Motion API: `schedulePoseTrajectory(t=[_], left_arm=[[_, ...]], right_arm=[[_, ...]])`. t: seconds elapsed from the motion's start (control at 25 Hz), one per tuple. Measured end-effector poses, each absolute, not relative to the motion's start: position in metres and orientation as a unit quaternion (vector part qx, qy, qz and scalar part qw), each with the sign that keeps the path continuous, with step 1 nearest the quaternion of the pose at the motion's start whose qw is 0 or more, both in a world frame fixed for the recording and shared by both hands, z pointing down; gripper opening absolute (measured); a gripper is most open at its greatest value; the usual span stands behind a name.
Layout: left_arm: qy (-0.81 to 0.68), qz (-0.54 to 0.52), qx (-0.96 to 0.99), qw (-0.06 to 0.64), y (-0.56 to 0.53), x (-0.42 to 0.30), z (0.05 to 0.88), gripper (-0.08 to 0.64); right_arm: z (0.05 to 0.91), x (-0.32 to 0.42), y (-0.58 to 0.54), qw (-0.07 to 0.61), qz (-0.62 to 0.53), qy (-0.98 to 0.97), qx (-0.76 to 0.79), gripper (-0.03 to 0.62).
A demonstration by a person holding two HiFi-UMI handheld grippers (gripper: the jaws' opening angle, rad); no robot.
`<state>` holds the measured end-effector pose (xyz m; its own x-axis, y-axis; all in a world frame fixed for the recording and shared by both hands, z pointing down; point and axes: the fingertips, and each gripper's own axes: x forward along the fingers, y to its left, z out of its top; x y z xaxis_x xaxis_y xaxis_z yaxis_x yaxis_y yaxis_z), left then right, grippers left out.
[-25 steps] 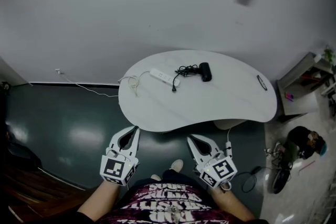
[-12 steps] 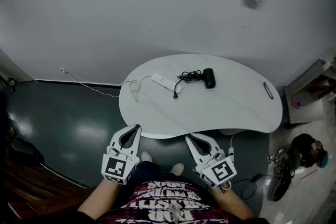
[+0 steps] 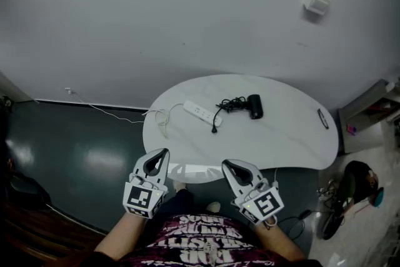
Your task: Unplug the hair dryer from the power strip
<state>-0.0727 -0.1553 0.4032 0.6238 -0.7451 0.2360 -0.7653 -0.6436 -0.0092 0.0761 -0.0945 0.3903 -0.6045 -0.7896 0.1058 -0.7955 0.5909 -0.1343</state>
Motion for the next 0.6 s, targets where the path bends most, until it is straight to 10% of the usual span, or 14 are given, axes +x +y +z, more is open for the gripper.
schedulePoseTrajectory(t=[0.6], left_arm=[[-0.278,0.13,0.95,0.056,-0.298,-0.032,0.473,0.017]], right_arm=[[0.443,0.051,-0.226,0.09,0.118,-0.851,0.503,0.035]])
